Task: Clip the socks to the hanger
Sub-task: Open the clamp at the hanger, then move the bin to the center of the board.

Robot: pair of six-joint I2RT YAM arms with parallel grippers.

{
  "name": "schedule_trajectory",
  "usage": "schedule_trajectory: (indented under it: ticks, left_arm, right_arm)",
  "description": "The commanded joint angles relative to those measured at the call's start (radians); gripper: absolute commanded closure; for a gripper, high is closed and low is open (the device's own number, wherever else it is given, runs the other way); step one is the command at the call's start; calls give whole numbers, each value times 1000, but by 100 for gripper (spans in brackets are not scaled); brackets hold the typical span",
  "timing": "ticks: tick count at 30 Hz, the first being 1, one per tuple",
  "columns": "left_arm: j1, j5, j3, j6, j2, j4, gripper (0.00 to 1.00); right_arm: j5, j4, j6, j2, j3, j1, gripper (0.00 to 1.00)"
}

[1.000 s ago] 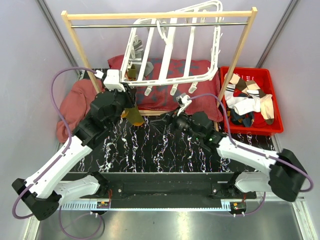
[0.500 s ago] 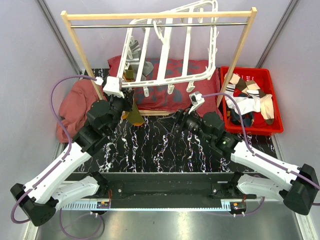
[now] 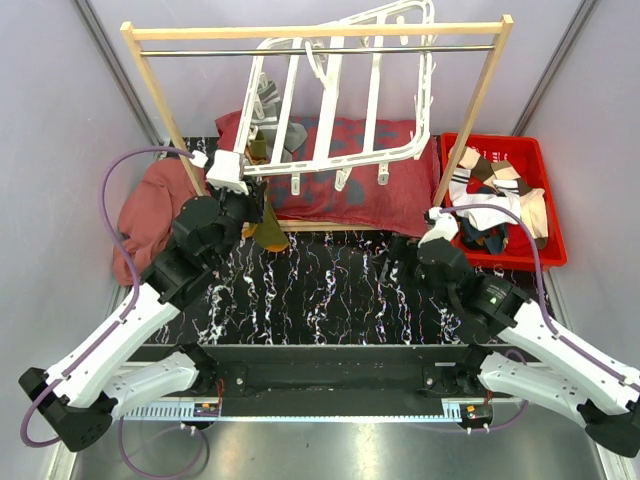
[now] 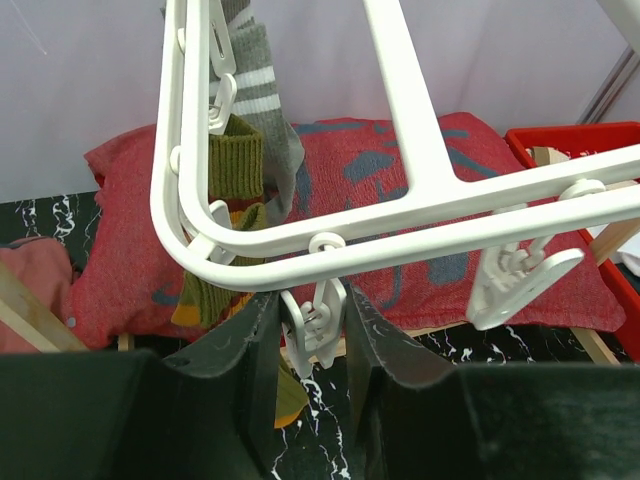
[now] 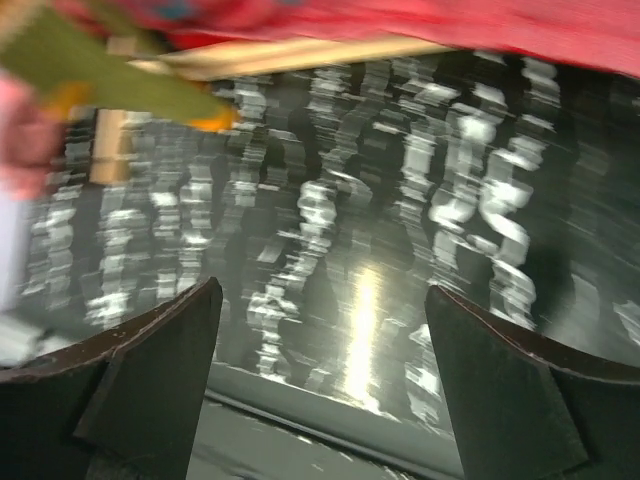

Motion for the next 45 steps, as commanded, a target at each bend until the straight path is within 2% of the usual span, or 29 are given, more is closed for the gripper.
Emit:
schedule_trajectory:
  ticks: [1, 3, 5, 10, 12, 16, 17, 22, 28, 32, 36, 39, 45]
  left_arm:
    - [-1, 26, 33, -33, 24, -89, 100]
    - [-3, 40, 33, -42, 26, -92, 100]
    - [-1, 49, 33, -45, 27, -94, 100]
    - [-1, 57, 26, -49, 21, -97, 100]
    - [0, 63, 26, -52, 21, -98, 100]
    - [-1, 74, 27, -53, 18, -100, 100]
    - [0, 78, 27, -53, 17, -101, 100]
    - [14, 89, 27, -61, 15, -101, 100]
    - [74, 144, 27, -91, 4, -103, 100]
    - [105, 147, 29, -90, 20, -106, 100]
    - [111, 152, 32, -88, 33, -109, 100]
    - [112, 164, 35, -95, 49, -115, 100]
    - [115, 181, 38, -102, 57, -115, 100]
  right_arm:
    - [232, -340, 72, 23, 103, -13, 7]
    - [263, -417, 65, 63, 147, -65, 0]
    - [252, -459, 13, 90, 184, -140, 0]
    - [188, -453, -129, 156, 216, -472, 0]
    - [168, -442, -181, 199, 235, -557, 0]
    - [73, -367, -222, 270, 259, -763, 0]
    - [53, -314, -224, 282, 268, -846, 0]
    - [-64, -131, -204, 429, 328, -1056, 1]
    - [-142, 44, -250, 682, 498, -1145, 9]
    - [-210, 61, -313, 880, 665, -1189, 16]
    - [-262, 67, -377, 1079, 759, -1194, 20]
    - [-349, 61, -400, 1156, 772, -1194, 24]
    - [-449, 58, -371, 1108, 582, -1192, 27]
